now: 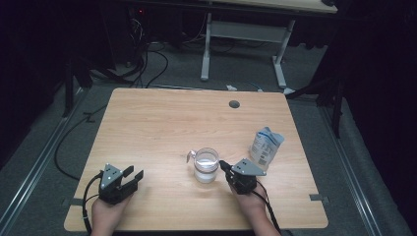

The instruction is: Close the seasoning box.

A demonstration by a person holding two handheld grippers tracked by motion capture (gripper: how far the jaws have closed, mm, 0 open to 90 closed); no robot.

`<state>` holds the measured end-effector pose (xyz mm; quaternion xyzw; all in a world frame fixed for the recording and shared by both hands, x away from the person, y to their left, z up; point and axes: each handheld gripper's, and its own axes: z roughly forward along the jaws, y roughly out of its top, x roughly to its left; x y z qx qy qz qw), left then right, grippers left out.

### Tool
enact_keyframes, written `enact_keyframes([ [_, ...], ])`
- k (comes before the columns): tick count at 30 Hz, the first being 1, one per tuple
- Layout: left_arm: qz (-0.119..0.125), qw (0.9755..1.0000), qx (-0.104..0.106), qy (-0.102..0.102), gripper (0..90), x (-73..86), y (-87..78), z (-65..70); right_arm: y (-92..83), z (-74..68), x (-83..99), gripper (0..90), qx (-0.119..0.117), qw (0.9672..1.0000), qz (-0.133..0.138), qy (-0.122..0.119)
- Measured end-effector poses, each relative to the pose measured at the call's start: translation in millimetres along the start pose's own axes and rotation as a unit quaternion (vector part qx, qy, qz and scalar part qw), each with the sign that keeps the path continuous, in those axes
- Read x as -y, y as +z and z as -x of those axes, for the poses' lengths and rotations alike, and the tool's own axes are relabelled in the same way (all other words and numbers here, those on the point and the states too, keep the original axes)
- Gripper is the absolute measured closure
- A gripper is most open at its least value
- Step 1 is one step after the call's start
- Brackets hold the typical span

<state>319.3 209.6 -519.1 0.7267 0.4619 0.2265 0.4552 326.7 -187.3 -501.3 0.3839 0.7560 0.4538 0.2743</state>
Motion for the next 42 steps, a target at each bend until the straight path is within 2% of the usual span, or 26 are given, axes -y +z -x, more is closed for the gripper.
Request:
enact_keyframes([
  [8,-0.001,1.0000,-0.003,0.004,53.5,1.7,1.3,-1.3,-2.1,-3.4,0.8,90.0,-0.006,1.0000,-0.005,-0.001],
  [12,-0.001,1.0000,-0.004,0.005,53.1,2.5,0.9,-2.9,-3.8,-10.0,0.9,90.0,-0.012,0.9998,-0.005,-0.013],
  [22,0.005,0.9999,-0.004,-0.010,52.6,3.9,-2.6,-5.6,-5.4,-24.4,3.3,90.0,-0.031,0.9994,-0.001,-0.018],
  [28,0.005,0.9999,-0.004,-0.014,52.7,4.9,-3.2,-6.5,-1.2,-32.4,4.2,90.0,-0.046,0.9987,-0.004,-0.021],
  [42,0.006,0.9998,-0.001,-0.019,52.9,5.8,-3.3,-7.1,10.5,-50.6,-1.5,90.0,-0.066,0.9974,0.001,-0.029],
])
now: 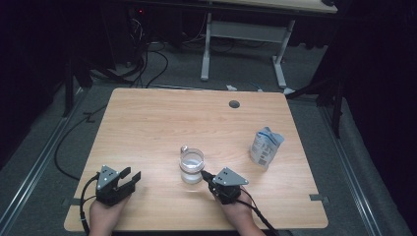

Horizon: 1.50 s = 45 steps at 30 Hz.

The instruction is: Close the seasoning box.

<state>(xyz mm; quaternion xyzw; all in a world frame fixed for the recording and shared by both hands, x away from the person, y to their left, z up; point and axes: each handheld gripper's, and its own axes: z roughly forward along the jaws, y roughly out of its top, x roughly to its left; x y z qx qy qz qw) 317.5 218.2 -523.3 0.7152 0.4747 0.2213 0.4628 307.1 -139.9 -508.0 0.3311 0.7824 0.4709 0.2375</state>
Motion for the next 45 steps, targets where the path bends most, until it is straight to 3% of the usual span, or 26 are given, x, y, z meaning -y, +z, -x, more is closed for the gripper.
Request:
enact_keyframes([
  [23,0.001,1.0000,0.001,-0.003,53.4,1.2,-1.7,-0.7,40.9,-26.5,-18.4,90.0,-0.043,0.9990,0.009,-0.007],
  [28,0.000,1.0000,0.001,-0.002,53.7,1.6,-2.1,-1.2,38.1,-27.9,-19.2,90.0,-0.044,0.9990,0.010,-0.008],
  [33,0.000,1.0000,0.000,-0.003,54.2,2.0,-1.9,-1.8,23.2,-19.1,-15.2,90.0,-0.030,0.9994,0.010,-0.012],
  [45,-0.004,1.0000,-0.001,-0.001,55.2,2.7,-0.5,0.2,-13.2,27.5,18.4,89.8,0.027,0.9994,-0.011,0.017],
])
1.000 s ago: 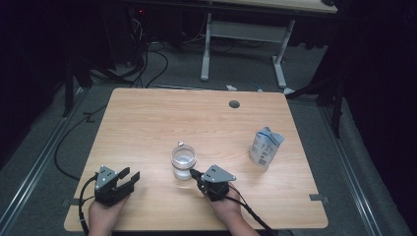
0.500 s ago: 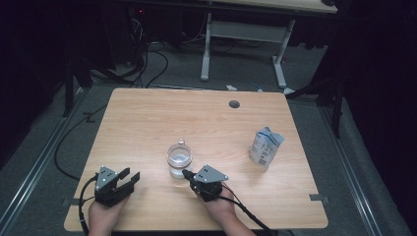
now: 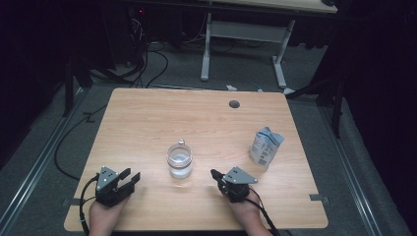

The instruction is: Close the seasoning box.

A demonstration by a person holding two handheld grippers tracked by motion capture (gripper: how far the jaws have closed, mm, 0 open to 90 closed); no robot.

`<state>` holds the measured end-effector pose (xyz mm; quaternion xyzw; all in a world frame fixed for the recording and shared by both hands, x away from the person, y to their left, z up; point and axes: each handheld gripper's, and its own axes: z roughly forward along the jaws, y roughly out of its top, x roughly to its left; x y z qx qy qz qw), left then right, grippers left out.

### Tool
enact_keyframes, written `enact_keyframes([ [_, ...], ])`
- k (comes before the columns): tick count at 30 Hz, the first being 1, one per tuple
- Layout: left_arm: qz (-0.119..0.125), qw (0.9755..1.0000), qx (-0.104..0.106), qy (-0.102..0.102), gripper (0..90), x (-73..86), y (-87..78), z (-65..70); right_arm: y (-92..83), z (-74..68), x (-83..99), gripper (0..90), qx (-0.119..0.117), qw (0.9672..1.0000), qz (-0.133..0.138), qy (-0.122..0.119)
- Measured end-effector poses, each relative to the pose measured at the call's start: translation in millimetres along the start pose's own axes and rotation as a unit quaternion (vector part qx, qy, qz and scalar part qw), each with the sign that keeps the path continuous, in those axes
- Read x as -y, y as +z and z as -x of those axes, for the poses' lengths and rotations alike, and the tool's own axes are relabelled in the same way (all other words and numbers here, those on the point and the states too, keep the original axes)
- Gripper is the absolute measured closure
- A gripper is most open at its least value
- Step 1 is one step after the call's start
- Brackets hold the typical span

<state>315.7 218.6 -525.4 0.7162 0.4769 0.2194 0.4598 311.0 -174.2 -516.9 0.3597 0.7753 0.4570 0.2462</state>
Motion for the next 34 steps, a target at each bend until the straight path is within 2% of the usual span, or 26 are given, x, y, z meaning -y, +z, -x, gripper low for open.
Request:
enact_keyframes([
  [5,0.002,1.0000,-0.001,-0.001,55.2,0.0,-0.8,0.3,-13.3,20.5,10.6,86.7,0.027,0.9995,-0.005,0.014],
  [9,0.002,1.0000,-0.002,-0.002,55.2,-0.2,-1.9,-0.4,-31.2,38.8,19.5,81.4,0.051,0.9983,-0.004,0.029],
  [14,0.001,1.0000,-0.002,0.000,54.9,0.2,-1.5,0.2,-63.1,68.3,34.2,75.6,0.085,0.9941,0.006,0.067],
  [16,-0.001,1.0000,-0.002,0.001,54.7,0.1,-1.0,0.9,-72.8,75.5,39.3,74.3,0.097,0.9925,0.007,0.073],
  [20,-0.001,1.0000,-0.003,0.005,54.3,-0.5,-0.3,2.9,-81.3,81.1,44.9,73.2,0.109,0.9910,0.008,0.077],
  [34,-0.006,0.9999,-0.001,0.012,51.7,-0.8,1.4,4.1,-79.2,78.5,43.7,70.0,0.107,0.9915,0.009,0.074],
])
